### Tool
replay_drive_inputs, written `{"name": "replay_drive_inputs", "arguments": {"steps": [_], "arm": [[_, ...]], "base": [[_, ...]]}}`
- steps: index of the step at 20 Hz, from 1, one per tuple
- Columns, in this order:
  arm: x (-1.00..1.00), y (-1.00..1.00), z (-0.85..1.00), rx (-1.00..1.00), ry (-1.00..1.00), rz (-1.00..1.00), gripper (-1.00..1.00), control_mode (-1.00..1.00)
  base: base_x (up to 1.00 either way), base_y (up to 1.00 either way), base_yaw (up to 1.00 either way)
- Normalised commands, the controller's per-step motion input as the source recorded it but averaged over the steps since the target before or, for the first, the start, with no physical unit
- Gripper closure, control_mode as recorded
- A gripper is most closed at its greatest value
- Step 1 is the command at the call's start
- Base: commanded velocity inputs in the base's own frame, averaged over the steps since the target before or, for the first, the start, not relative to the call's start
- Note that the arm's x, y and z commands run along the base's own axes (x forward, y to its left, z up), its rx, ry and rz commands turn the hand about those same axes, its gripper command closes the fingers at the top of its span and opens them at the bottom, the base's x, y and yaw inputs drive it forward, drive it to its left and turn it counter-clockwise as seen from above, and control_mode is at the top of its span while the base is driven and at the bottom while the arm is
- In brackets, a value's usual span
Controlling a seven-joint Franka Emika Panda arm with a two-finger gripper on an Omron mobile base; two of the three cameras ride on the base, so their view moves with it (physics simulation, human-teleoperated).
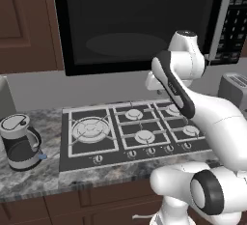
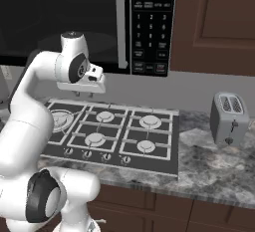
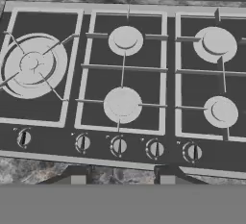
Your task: Navigate to the sink.
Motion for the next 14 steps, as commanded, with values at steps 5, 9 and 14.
{"name": "replay_drive_inputs", "arguments": {"steps": [5,9,14], "arm": [[-0.68,-0.07,0.0,0.0,-0.01,-0.07,-1.0,-1.0],[-1.0,-0.19,0.0,0.0,-0.08,-0.14,-1.0,-1.0],[-1.0,-0.09,0.0,0.0,-0.08,-0.11,-1.0,-1.0]], "base": [[0.0,0.0,0.0],[0.0,0.0,0.0],[0.0,0.0,0.0]]}}
